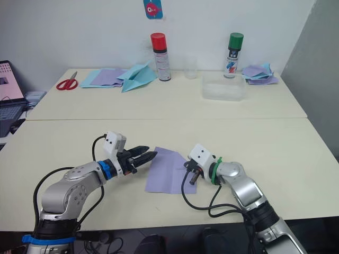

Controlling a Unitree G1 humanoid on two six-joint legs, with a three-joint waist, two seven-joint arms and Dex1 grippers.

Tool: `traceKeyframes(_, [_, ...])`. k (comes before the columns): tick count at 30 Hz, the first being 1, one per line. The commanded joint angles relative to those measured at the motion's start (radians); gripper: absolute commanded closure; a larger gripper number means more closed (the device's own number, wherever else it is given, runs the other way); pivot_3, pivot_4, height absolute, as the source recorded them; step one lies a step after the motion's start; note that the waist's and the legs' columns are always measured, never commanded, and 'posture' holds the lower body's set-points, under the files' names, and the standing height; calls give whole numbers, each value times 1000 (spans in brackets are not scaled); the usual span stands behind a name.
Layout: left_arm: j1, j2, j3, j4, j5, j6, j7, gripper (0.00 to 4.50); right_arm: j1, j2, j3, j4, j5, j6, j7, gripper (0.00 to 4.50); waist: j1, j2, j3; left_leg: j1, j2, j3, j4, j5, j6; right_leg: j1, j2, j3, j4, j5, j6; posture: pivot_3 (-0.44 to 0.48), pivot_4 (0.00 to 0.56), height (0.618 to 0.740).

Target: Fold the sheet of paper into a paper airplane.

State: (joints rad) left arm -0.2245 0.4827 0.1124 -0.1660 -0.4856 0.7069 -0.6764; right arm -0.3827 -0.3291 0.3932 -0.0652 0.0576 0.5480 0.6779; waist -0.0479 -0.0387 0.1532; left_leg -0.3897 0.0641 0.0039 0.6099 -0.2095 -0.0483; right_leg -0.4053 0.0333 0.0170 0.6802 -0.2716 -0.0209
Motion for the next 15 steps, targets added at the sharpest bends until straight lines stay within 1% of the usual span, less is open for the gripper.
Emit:
traceKeyframes(1, [-40,-6,-40,63,49,-56,7,753,2,1,22,45,-19,13,6,4500,0,0,0,0,0,0,0,0,0,0,0,0,0,0,0,0,150,740])
traceKeyframes(5, [-74,-22,-91,123,99,-122,2,753,0,3,23,50,-21,11,7,4500,0,0,0,0,0,0,0,0,0,0,0,0,0,0,0,0,150,740])
traceKeyframes(8, [-77,-31,-104,118,106,-169,-18,753,5,2,23,47,-22,11,5,4500,0,0,0,-1,0,0,0,0,0,0,0,0,0,0,0,0,150,740])
traceKeyframes(11, [-56,-17,-121,89,127,-232,-45,1369,13,-3,23,40,-22,14,6,4500,0,0,0,-1,0,1,0,0,0,-1,0,0,0,0,-1,0,150,740])
traceKeyframes(15, [-39,5,-158,85,175,-282,-64,2622,10,0,19,45,-22,15,1,4500,1,0,0,-1,0,0,-1,0,0,-1,0,0,0,0,-1,0,150,740])
